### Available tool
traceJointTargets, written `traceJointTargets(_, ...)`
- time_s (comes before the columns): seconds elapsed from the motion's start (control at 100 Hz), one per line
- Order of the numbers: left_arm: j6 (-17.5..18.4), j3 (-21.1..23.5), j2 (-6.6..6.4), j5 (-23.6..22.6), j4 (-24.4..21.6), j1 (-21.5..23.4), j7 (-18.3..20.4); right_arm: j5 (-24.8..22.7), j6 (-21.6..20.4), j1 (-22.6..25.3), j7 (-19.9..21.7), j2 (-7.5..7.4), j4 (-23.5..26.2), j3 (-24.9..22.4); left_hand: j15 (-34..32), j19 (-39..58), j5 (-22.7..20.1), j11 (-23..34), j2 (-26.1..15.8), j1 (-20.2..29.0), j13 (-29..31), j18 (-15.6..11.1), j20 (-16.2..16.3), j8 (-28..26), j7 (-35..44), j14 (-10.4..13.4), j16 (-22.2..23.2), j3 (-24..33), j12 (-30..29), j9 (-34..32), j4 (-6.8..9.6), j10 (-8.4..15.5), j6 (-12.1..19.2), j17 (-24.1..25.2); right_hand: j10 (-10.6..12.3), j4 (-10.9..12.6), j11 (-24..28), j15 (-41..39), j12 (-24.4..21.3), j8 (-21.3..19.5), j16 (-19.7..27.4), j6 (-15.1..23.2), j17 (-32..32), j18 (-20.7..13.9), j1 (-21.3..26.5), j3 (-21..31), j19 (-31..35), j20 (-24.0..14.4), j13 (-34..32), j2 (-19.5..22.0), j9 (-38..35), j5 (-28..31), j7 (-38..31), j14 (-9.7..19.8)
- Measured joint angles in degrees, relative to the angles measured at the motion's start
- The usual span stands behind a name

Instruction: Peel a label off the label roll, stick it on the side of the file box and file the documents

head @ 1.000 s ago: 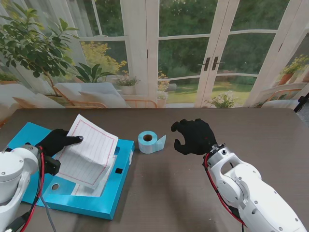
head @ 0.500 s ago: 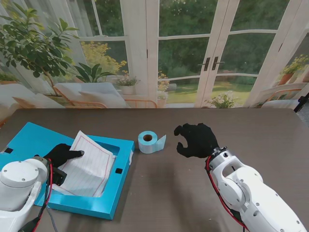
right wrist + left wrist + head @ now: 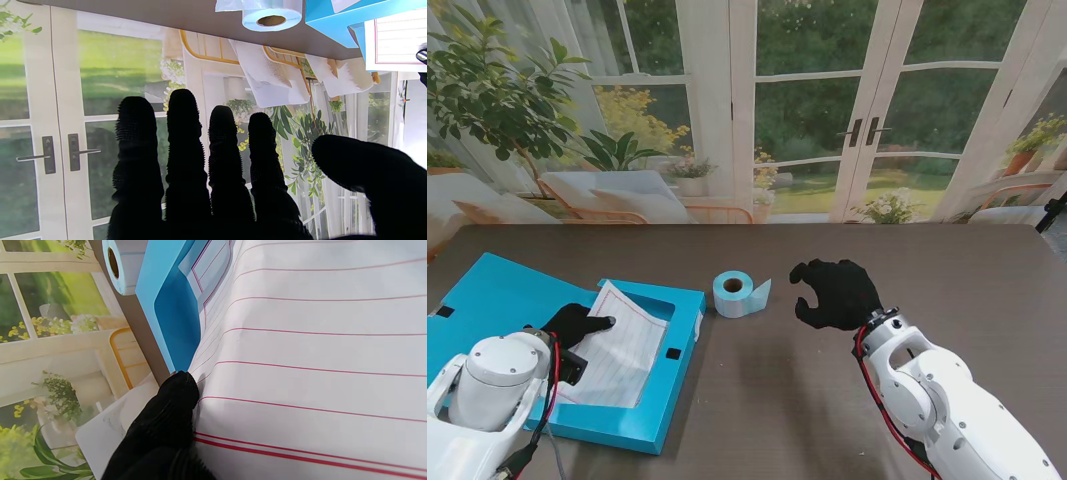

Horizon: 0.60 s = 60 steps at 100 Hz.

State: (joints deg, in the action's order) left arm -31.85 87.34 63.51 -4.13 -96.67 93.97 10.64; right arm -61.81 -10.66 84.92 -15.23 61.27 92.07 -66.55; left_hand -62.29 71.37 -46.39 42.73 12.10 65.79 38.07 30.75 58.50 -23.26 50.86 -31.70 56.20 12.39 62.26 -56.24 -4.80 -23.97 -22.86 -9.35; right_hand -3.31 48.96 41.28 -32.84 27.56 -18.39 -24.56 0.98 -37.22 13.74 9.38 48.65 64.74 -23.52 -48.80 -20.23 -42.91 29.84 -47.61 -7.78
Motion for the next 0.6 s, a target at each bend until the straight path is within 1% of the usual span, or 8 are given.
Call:
traceJointTargets(0.14, 0.14, -1.36, 0.69, 0.91, 1.13, -1.04, -0.43, 0.03, -0.04, 0.23, -0.02, 0.01, -0.07, 0.0, 1.74, -0.29, 0.05, -1.86, 0.0, 0.02, -1.49, -0.5, -1.37, 1.72, -1.46, 0.0, -0.79, -0.69, -1.5, 1.62, 0.0, -0.29, 0.0, 1.72, -0.01, 0.0, 0.0, 0.0, 0.0, 0.0, 0.0, -0.49, 0.0, 0.01, 0.0, 0.0, 0.0, -0.02, 0.0, 0.01, 0.03, -0.01, 0.0, 0.0)
traceJointTargets(0.21, 0.02, -1.81, 0.84, 1.13, 1.25, -1.37, -0.36, 0.03, -0.09, 0.36, -0.02, 0.01, -0.1, -0.01, 5.32, -1.84, 0.53, -5.48, 0.02, 0.03, -3.99, -1.69, -3.69, 4.19, -5.23, 0.0, -3.02, -1.95, -4.75, 3.22, 0.0, -0.48, 0.0, 3.96, -0.02, 0.0, -0.04, 0.0, 0.0, 0.0, 0.0, -0.49, 0.0, 0.01, 0.0, 0.0, -0.01, -0.02, 0.0, 0.01, 0.74, -0.01, 0.0, 0.0)
traceJointTargets(0.25, -0.16, -2.01, 0.85, 1.06, 1.25, -1.52, -0.2, 0.05, -0.1, 0.46, 0.01, 0.01, -0.11, -0.05, 9.43, -3.03, 0.61, -8.65, 0.02, 0.03, -4.9, -2.26, -6.59, 5.23, -8.65, 0.03, -5.56, -1.95, -8.06, 4.72, 0.0, -0.52, 0.0, 5.35, -0.03, 0.0, -0.83, 0.0, -0.03, 0.0, 0.0, -0.49, 0.0, 0.02, 0.0, 0.0, -0.04, -0.03, 0.0, 0.01, 0.76, -0.1, 0.0, 0.0)
traceJointTargets(0.31, -0.8, -2.09, 0.81, 0.51, 1.17, -1.67, 0.68, 0.19, -0.1, 0.63, 0.11, 0.02, -0.12, -0.15, 19.47, -7.91, 1.44, -16.12, 0.03, -1.59, -9.07, -5.31, -13.02, 6.59, -17.45, 1.13, -12.79, -1.31, -16.19, 8.73, 0.0, -0.58, 0.0, 8.83, -0.05, 0.0, -0.83, 0.0, -0.03, 0.0, 0.0, -0.5, 0.0, 0.02, 0.0, 0.0, -0.06, -0.03, 0.0, 0.02, 0.76, -0.69, 0.43, -0.01)
traceJointTargets(0.36, -1.43, -2.06, 0.61, -0.66, 0.89, -1.68, 2.34, 0.31, -0.11, 0.77, 0.28, 0.02, -0.12, -0.25, 29.07, -14.54, 2.62, -21.41, 0.14, -6.24, -13.79, -7.94, -17.6, 6.87, -23.95, 2.64, -18.86, 4.6, -22.93, 11.95, 0.02, -0.44, 0.0, 11.15, -0.05, 0.0, -0.83, 0.0, -0.03, 0.0, 0.0, -0.55, 0.0, 0.02, 0.0, 0.0, -0.08, -0.04, 0.0, 0.02, 0.76, -0.69, 0.37, -0.03)
traceJointTargets(0.42, -1.85, -1.92, 0.35, -2.46, 0.31, -1.54, 3.74, 0.38, -0.12, 0.89, 0.38, 0.02, -0.12, -0.29, 39.36, -23.81, 4.66, -28.06, 0.58, -11.26, -17.96, -10.75, -21.33, 8.76, -31.39, 4.85, -25.12, 11.49, -29.77, 15.44, 0.02, 0.24, 0.0, 12.77, -0.06, 0.0, -0.83, 0.0, -0.03, 0.0, 0.0, -0.6, 0.0, 0.02, 0.0, 0.0, -0.09, -0.04, 0.0, 0.02, 0.76, -0.69, 0.34, -0.05)
traceJointTargets(0.53, -2.06, -1.6, -0.13, -5.11, -1.17, -0.86, 3.77, 0.4, -0.22, 0.96, 0.39, 0.0, -0.18, -0.23, 50.42, -38.81, 8.49, -36.38, 2.77, -16.45, -24.19, -14.07, -24.69, 11.94, -40.18, 8.12, -31.37, 17.1, -37.63, 21.36, 0.02, 1.6, -0.01, 13.54, -0.07, 0.0, -0.74, 0.0, -0.04, 0.0, 0.0, -0.6, 0.0, 0.03, 0.0, 0.03, -0.09, -0.06, 0.0, 1.0, 1.41, -0.69, 0.32, -0.05)
traceJointTargets(0.6, -1.92, -1.42, -0.42, -7.1, -1.85, -0.41, 3.87, 0.36, -0.26, 0.96, 0.42, -0.01, -0.25, -0.12, 54.33, -47.03, 11.01, -38.18, 3.94, -18.95, -26.51, -15.12, -25.36, 14.22, -44.02, 9.99, -33.76, 19.08, -41.01, 25.0, 0.02, 2.1, -0.01, 13.55, -0.07, 0.0, -0.74, 0.0, -0.05, 0.0, 0.0, -0.6, 0.0, 0.03, 0.0, -0.02, -0.09, -0.06, 0.0, 0.67, 1.41, -0.69, 0.31, -0.06)
